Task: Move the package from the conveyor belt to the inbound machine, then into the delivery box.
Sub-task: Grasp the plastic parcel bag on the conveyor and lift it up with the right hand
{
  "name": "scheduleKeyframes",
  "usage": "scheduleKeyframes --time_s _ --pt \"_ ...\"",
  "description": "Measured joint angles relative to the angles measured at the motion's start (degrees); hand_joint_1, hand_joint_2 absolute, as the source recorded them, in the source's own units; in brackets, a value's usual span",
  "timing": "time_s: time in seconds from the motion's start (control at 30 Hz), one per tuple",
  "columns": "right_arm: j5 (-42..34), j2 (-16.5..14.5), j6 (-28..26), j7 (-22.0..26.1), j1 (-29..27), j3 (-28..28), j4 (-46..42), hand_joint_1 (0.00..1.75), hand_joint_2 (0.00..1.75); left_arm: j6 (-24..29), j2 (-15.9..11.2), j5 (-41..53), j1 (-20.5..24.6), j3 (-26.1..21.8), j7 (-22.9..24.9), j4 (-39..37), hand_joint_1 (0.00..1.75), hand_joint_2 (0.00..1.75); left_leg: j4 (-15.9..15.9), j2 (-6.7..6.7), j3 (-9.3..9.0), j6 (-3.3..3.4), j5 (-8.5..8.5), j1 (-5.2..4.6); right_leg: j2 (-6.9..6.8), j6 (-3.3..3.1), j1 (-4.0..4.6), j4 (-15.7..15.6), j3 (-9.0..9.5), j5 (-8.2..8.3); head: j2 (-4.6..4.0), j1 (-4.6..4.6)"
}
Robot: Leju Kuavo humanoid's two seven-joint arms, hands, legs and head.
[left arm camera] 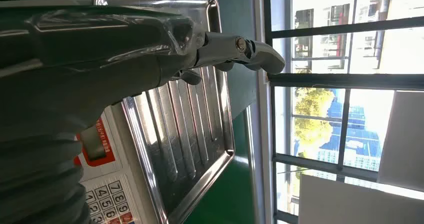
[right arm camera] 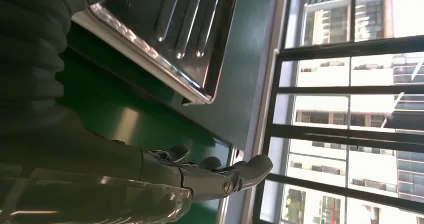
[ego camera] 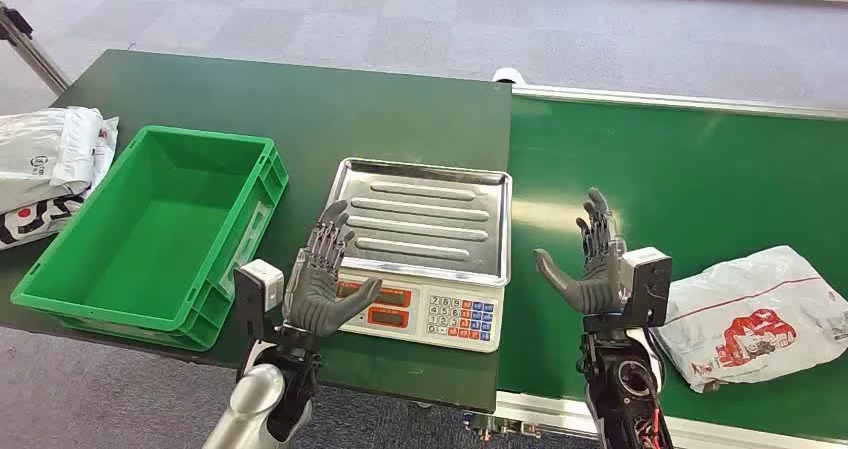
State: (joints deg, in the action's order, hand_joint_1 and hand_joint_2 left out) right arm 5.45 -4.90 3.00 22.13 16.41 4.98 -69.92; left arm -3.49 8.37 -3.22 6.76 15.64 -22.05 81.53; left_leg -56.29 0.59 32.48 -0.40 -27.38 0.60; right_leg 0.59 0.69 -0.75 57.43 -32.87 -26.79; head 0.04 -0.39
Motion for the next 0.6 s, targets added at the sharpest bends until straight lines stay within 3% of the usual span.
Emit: scheduleKeyframes --time_s 0.13,0.3,0.6 --pt "9.3 0.4 -8.0 -1.3 0.2 0.0 0.0 0.00 1.75 0.0 0.0 0.1 0.0 -0.1 0.0 0.0 0.00 1.75 0.0 -0.01 0.00 0.00 0.00 0.00 0.00 0.00 0.00 0.0 0.00 0.00 0.00 0.01" --pt "29.1 1.8 -17.9 -10.6 1.3 -1.0 1.1 0.00 1.75 -0.2 0.0 0.1 0.0 -0.3 0.6 0.4 0.00 1.75 0.0 0.01 -0.01 0.00 0.00 0.00 0.00 0.00 0.00 0.0 0.00 0.00 0.00 0.00" --pt "42.7 3.7 -20.6 -19.3 3.1 -10.4 7.9 0.00 1.75 -0.8 0.2 0.8 0.0 -1.0 1.7 1.1 0.00 1.75 0.0 0.01 0.00 0.00 -0.01 0.00 -0.01 0.00 -0.01 0.0 0.00 0.00 0.00 0.01"
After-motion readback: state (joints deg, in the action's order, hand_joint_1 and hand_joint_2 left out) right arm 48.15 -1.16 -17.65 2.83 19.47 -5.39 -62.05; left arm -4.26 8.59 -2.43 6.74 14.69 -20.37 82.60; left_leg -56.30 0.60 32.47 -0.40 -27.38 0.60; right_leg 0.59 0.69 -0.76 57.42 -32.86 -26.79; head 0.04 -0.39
